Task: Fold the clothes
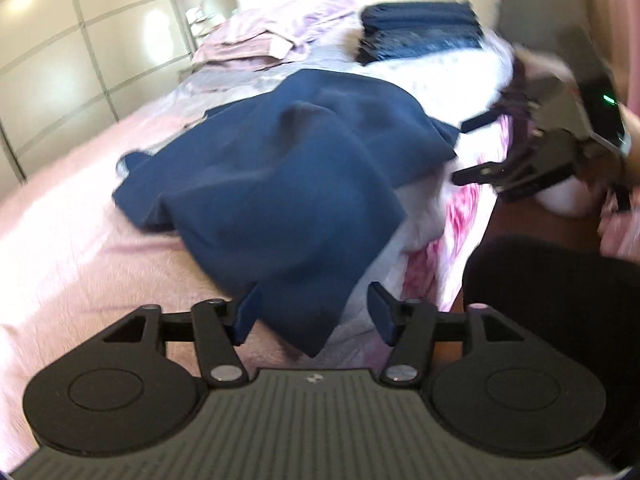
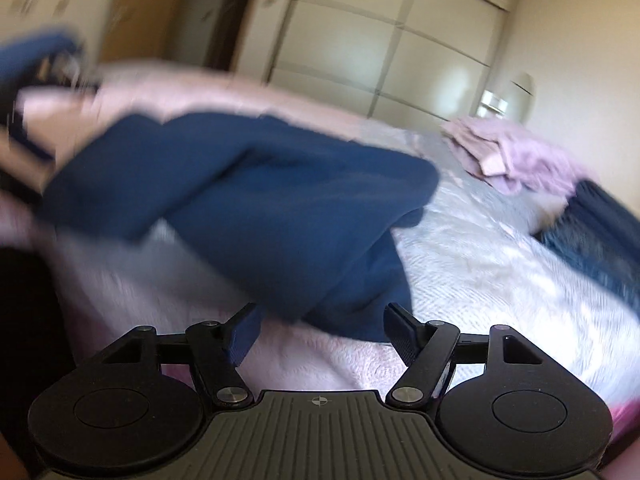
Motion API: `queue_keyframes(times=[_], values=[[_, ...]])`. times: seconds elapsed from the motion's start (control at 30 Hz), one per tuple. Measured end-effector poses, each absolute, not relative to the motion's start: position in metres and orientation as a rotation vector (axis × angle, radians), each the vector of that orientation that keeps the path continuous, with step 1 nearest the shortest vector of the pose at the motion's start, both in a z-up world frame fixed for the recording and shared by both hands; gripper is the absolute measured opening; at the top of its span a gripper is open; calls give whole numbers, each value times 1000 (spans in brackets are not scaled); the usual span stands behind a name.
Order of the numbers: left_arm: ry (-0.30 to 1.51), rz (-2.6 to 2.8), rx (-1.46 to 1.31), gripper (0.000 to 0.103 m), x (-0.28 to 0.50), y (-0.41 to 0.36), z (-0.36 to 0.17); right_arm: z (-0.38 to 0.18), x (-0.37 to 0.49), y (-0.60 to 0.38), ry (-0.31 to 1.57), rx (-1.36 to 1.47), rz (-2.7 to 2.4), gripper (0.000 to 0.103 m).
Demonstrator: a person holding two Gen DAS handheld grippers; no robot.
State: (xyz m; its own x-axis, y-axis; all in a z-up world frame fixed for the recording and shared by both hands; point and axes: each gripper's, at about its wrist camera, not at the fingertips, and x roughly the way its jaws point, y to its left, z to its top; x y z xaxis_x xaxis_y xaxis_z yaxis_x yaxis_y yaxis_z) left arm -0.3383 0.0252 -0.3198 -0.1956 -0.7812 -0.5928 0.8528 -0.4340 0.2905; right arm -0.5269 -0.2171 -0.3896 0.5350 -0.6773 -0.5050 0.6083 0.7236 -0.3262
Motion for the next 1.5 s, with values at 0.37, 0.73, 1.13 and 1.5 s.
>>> queue_keyframes(times=[0.37, 0.73, 1.13, 1.5], values=[[-176, -1751, 901, 74, -385, 20, -347, -360, -518, -242, 506, -88, -862, 0], [-275, -1646, 919, 3, -387, 16, -362, -315, -555, -233, 401, -13, -879, 0], [-30, -1762, 514, 2, -319, 15, -254, -381, -467, -186, 504, -211, -748, 86], [-19, -1676, 602, 0, -307, 37, -266, -405, -500, -233, 562, -396, -982, 86]])
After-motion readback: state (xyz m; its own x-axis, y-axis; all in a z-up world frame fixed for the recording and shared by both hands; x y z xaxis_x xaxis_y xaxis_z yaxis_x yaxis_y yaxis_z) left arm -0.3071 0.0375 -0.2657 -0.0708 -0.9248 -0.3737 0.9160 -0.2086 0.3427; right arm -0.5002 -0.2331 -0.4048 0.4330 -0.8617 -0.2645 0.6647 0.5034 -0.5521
